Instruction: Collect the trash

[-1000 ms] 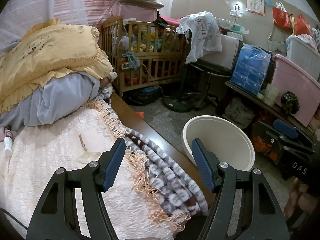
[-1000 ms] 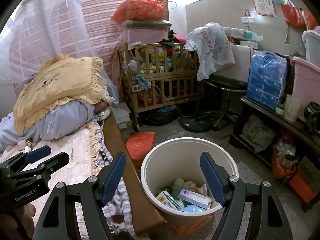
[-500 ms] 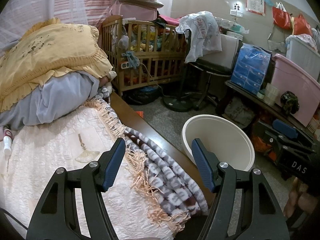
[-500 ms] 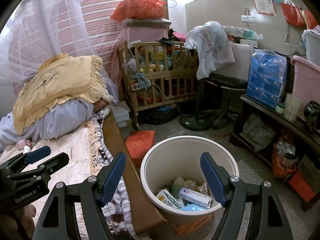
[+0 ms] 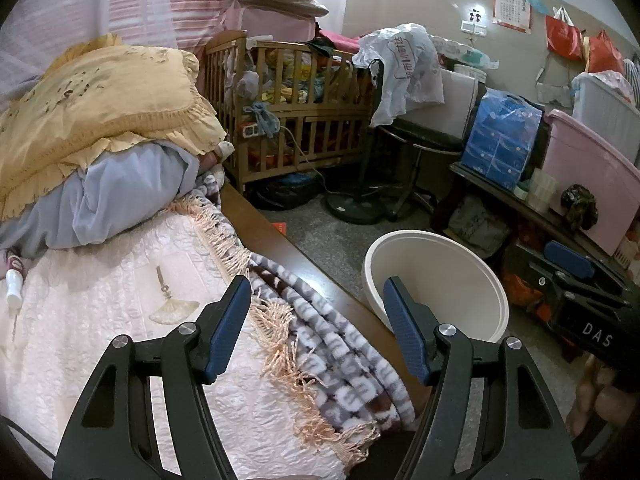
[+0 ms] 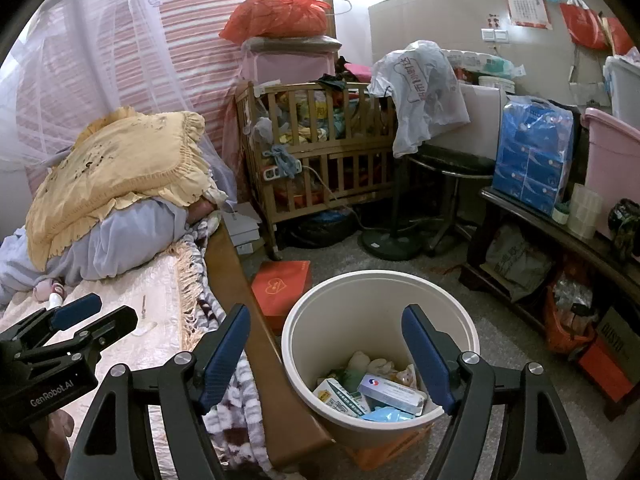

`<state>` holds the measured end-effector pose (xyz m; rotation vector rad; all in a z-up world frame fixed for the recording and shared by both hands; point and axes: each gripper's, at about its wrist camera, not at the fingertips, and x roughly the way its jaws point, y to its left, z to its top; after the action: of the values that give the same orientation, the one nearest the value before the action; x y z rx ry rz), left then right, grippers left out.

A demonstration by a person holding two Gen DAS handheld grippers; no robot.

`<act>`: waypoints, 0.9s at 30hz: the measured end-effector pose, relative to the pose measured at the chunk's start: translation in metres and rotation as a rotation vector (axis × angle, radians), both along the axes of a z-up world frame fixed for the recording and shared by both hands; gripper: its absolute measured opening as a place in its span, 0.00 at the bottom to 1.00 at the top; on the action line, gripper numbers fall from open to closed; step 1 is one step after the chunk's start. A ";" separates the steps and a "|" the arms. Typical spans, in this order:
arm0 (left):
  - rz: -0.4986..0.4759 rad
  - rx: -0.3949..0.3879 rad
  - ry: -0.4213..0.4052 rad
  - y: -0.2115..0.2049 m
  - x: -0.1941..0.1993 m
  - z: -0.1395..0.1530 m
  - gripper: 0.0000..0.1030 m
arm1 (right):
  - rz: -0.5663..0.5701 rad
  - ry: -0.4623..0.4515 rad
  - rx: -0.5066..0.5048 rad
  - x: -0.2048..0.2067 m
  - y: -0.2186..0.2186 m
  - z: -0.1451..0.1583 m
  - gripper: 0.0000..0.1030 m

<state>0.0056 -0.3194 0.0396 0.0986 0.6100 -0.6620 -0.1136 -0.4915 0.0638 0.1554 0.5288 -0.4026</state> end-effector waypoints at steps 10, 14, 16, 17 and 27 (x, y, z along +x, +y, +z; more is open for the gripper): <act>0.001 -0.001 0.001 0.000 -0.001 0.000 0.66 | 0.000 0.000 0.001 0.000 -0.001 0.000 0.74; 0.000 0.001 0.001 0.000 -0.001 0.000 0.66 | 0.001 0.001 0.003 0.000 -0.001 0.000 0.74; 0.001 0.001 0.001 0.000 0.000 0.000 0.66 | 0.001 0.001 0.003 0.000 -0.001 0.000 0.74; 0.000 0.001 0.002 0.000 -0.001 0.000 0.66 | 0.001 0.001 0.002 0.000 -0.001 0.000 0.74; 0.000 0.001 0.002 -0.001 -0.002 -0.001 0.66 | 0.000 0.002 0.004 -0.001 -0.003 0.001 0.74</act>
<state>0.0040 -0.3203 0.0387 0.0993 0.6122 -0.6618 -0.1141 -0.4944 0.0645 0.1588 0.5316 -0.4014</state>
